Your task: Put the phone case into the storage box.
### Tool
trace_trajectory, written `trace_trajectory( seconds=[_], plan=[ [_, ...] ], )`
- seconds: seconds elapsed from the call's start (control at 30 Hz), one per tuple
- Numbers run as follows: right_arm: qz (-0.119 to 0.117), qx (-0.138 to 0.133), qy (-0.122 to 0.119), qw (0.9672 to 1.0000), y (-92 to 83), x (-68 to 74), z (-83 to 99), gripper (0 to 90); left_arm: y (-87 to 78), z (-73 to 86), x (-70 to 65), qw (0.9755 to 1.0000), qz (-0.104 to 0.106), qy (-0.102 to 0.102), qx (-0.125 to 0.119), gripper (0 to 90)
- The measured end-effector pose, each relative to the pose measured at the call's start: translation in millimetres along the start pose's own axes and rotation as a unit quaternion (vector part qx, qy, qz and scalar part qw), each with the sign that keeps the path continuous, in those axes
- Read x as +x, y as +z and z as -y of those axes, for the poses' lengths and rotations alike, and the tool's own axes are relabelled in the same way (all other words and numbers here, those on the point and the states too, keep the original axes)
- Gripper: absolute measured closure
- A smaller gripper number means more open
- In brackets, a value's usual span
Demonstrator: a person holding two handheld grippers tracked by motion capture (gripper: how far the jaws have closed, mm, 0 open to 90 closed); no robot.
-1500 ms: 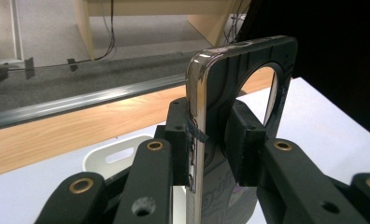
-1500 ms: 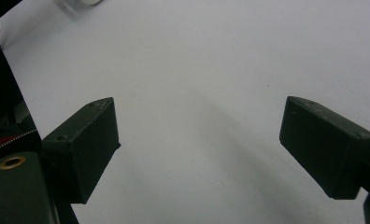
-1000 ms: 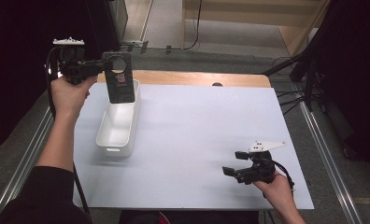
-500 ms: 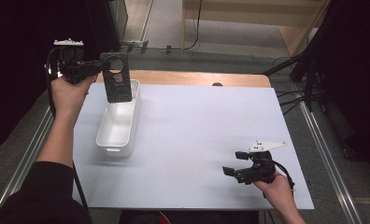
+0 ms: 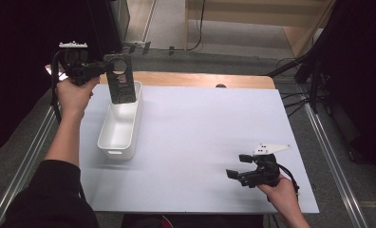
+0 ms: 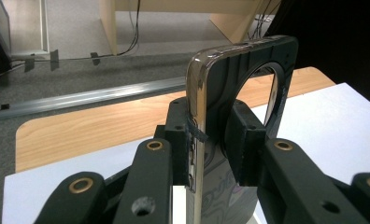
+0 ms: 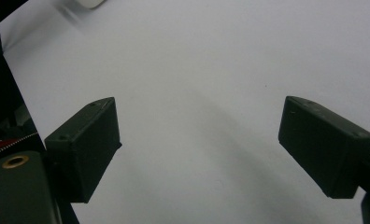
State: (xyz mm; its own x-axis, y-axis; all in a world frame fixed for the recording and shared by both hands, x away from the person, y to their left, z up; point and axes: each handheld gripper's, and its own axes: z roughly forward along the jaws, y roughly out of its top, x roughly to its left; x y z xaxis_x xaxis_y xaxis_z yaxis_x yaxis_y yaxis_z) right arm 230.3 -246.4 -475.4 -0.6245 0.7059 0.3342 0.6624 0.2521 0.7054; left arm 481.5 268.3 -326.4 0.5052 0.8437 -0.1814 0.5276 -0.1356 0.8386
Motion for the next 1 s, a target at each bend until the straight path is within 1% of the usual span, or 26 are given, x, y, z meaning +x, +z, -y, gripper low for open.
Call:
trace_trajectory(
  seconds=[0.07,0.2,0.27,0.37,0.47,0.53,0.77,0.83,0.9,1.0],
  plan=[
    [0.0,0.001,0.001,1.0,0.2,0.1,0.3,11.8,4.1,1.4,3.9,1.0,-0.004,0.0,0.001,72.3],
    [0.0,0.0,0.001,1.0,0.3,-0.3,1.2,11.9,10.2,4.6,10.4,0.9999,-0.007,-0.008,0.004,72.3],
    [0.001,0.0,0.001,1.0,0.1,-0.7,1.5,11.8,13.8,6.0,11.7,0.9999,-0.01,-0.006,0.008,72.3],
    [0.0,-0.001,0.003,1.0,-0.3,-1.4,1.8,11.8,18.9,7.6,11.9,0.9999,-0.015,-0.001,0.007,72.3],
    [0.001,-0.001,0.003,1.0,0.3,-2.5,1.7,11.8,24.5,8.8,13.7,0.9998,-0.018,-0.003,0.008,72.3],
    [0.002,0.0,0.002,1.0,1.1,-3.1,1.9,11.8,29.1,9.5,15.8,0.9996,-0.026,-0.003,0.01,72.3],
    [0.001,0.002,0.002,1.0,1.9,-3.1,3.1,11.8,39.4,12.4,22.9,0.9996,-0.023,-0.015,0.006,72.3],
    [0.001,0.005,0.002,1.0,2.3,-3.4,3.5,11.8,43.0,13.5,24.1,0.9996,-0.023,-0.013,0.004,72.3],
    [0.002,0.006,0.004,1.0,2.5,-3.3,3.9,11.8,46.3,14.6,24.6,0.9996,-0.025,-0.007,0.005,72.3],
    [0.001,0.005,0.004,1.0,1.9,-3.0,4.2,11.8,50.6,16.9,25.9,0.9998,-0.021,-0.004,0.006,72.3]
  ],
)
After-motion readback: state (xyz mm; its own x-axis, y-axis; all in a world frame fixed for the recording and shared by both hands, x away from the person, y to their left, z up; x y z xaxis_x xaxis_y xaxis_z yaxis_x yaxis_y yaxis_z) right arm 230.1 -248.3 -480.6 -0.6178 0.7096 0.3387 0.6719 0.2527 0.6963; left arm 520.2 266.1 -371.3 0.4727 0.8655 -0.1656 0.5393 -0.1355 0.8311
